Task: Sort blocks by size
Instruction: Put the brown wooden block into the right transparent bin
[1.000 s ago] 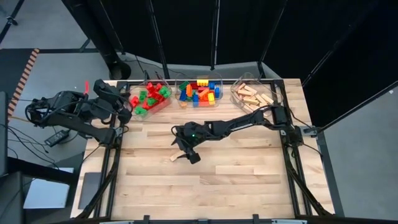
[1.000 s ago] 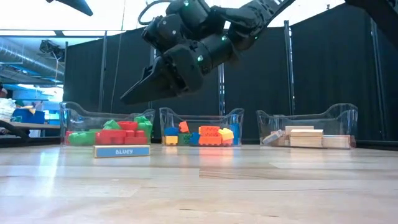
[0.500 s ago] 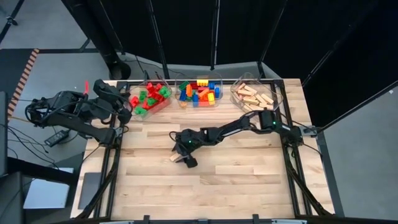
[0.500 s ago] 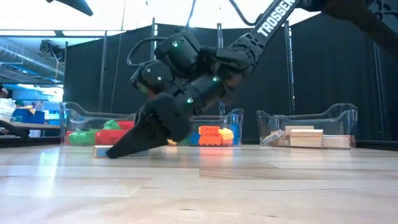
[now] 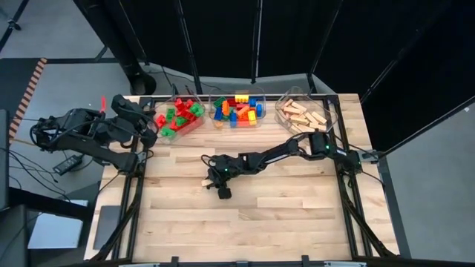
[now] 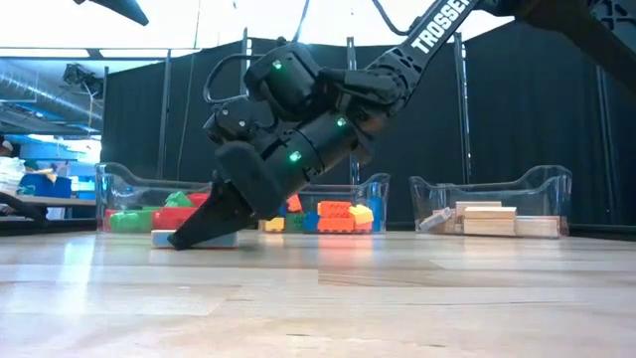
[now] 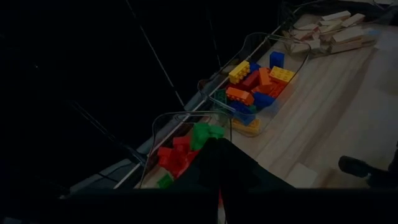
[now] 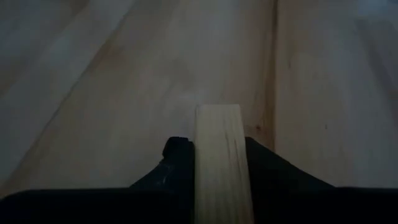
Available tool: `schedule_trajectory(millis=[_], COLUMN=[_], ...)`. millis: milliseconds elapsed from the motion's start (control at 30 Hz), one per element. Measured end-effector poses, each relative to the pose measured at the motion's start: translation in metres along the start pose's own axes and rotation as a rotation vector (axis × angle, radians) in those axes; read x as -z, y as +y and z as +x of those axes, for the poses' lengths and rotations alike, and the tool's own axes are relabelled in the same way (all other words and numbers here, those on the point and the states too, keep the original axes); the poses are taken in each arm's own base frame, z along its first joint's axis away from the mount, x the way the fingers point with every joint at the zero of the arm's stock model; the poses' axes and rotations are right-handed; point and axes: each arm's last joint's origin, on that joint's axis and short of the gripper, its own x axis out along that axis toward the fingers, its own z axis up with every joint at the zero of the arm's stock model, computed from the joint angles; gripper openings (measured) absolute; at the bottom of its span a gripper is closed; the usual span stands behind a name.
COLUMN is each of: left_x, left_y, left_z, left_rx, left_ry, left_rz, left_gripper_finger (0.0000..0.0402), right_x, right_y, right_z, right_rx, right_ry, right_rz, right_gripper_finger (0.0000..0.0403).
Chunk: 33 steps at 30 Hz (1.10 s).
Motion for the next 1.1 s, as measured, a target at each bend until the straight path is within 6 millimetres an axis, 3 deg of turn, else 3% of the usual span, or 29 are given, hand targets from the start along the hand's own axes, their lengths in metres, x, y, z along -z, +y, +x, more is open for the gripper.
schedule_trajectory(millis=[133, 233, 367, 533, 600, 700, 867, 1000, 1100], left_x=[0.000, 0.000, 0.000, -0.002, -0.002, -0.003, -0.003, -0.003, -0.004], left_y=[0.000, 0.000, 0.000, 0.000, 0.000, 0.000, 0.000, 0.001, 0.002], left_z=[0.000, 0.000, 0.000, 0.000, 0.000, 0.000, 0.000, 0.000, 0.000], left_rx=[0.000, -0.001, -0.013, -0.023, -0.023, -0.021, -0.028, -0.068, -0.111], left_ry=[0.000, -0.001, -0.009, -0.024, -0.031, -0.034, -0.037, -0.057, -0.077], left_rz=[0.000, 0.000, -0.002, -0.013, -0.021, -0.025, -0.024, -0.025, -0.024], left_gripper_finger=[0.0004, 0.0004, 0.0004, 0.0004, 0.0004, 0.0004, 0.0004, 0.0004, 0.0004], right_x=[-0.015, -0.036, -0.084, -0.087, -0.082, -0.057, -0.005, 0.041, 0.059], right_y=[0.000, -0.009, -0.027, -0.058, -0.073, -0.084, -0.077, -0.066, -0.062], right_z=[-0.017, -0.044, -0.114, -0.192, -0.227, -0.269, -0.324, -0.347, -0.365], right_rx=[0.037, 0.059, 0.115, 0.176, 0.219, 0.280, 0.448, 0.597, 0.699], right_ry=[-0.007, -0.017, -0.072, 0.089, 0.119, 0.152, 0.159, 0.216, 0.166], right_rz=[0.088, 0.054, -0.033, -0.003, 0.049, 0.133, 0.227, 0.314, 0.364], right_gripper_finger=[0.0120, 0.0120, 0.0120, 0.0120, 0.0120, 0.0120, 0.0120, 0.0120, 0.0120])
